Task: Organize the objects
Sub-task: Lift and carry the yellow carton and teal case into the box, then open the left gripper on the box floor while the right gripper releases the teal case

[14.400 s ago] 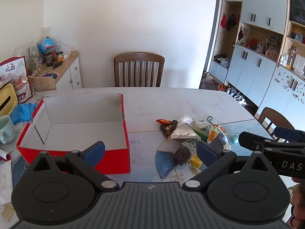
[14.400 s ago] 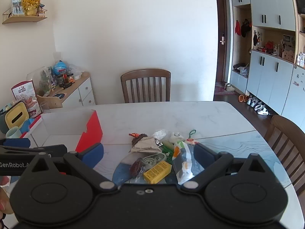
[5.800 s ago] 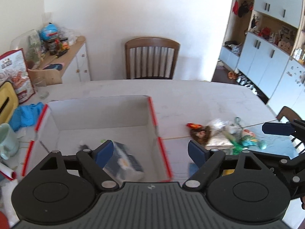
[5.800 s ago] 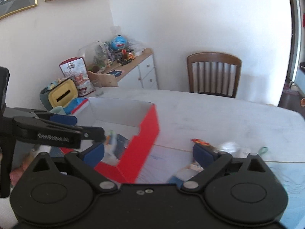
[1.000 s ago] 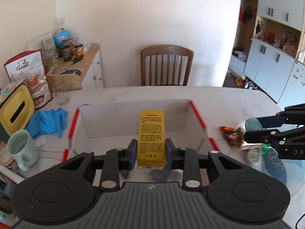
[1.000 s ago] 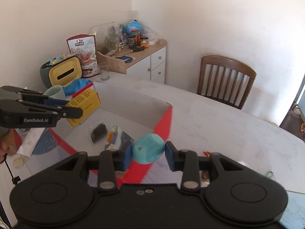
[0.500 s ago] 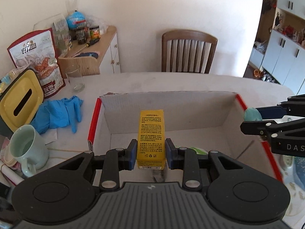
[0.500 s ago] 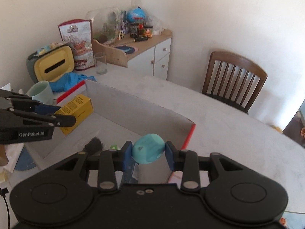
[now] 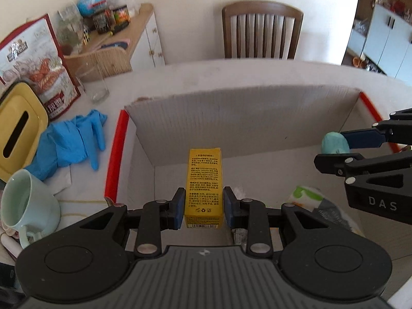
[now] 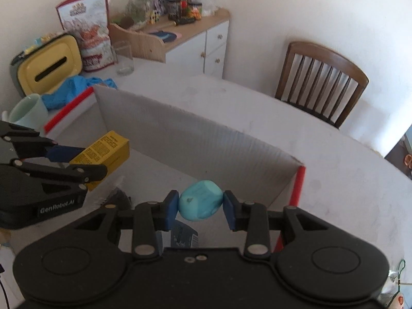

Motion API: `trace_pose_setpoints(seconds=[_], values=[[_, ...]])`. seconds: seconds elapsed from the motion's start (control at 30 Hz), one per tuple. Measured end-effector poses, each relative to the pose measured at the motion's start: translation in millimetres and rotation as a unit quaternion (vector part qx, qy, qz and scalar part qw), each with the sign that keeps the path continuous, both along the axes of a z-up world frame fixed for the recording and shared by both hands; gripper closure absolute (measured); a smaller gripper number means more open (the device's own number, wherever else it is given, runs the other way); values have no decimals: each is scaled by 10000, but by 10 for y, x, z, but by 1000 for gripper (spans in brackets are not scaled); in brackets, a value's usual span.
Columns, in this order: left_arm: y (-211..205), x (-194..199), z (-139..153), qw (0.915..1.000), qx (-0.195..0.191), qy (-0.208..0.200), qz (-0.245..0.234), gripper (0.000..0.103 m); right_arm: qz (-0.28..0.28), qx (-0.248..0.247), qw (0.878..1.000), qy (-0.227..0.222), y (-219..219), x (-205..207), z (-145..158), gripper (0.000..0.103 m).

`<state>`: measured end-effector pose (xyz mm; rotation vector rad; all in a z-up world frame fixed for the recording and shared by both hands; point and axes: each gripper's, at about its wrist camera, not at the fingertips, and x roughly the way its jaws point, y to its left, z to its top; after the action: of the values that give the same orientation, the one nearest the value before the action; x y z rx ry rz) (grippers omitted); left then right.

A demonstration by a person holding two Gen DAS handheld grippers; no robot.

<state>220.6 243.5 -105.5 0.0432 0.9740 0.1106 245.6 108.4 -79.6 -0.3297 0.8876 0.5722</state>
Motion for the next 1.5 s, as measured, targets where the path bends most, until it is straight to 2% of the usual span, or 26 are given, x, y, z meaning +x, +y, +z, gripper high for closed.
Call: trace_pose_setpoints(seconds=[0.43, 0.73, 0.87, 1.1, 1.27, 1.37, 1.5], values=[[118, 147, -197, 9968, -379, 702, 89, 73, -107, -401, 9985, 361, 157, 70, -257, 67], [140, 174, -241, 9950, -485, 870, 102, 73, -47, -467, 9979, 440, 179, 72, -266, 65], [141, 161, -215, 9955, -480, 812, 98, 72, 3, -416, 9982, 435, 160, 50, -246, 62], [102, 58, -107, 9968, -493, 626, 69, 59, 87, -214, 9990, 370, 68, -41, -115, 57], [82, -50, 79, 9979, -543, 334, 116, 52, 54, -19, 9997, 258, -35, -100, 64, 55], [76, -124, 201, 9976, -664, 170, 141, 51, 12, 135, 9995, 268, -100, -118, 162, 55], [-10, -233, 368, 9980, -630, -73, 77, 51, -11, 297, 9994, 188, -212, -201, 307, 55]])
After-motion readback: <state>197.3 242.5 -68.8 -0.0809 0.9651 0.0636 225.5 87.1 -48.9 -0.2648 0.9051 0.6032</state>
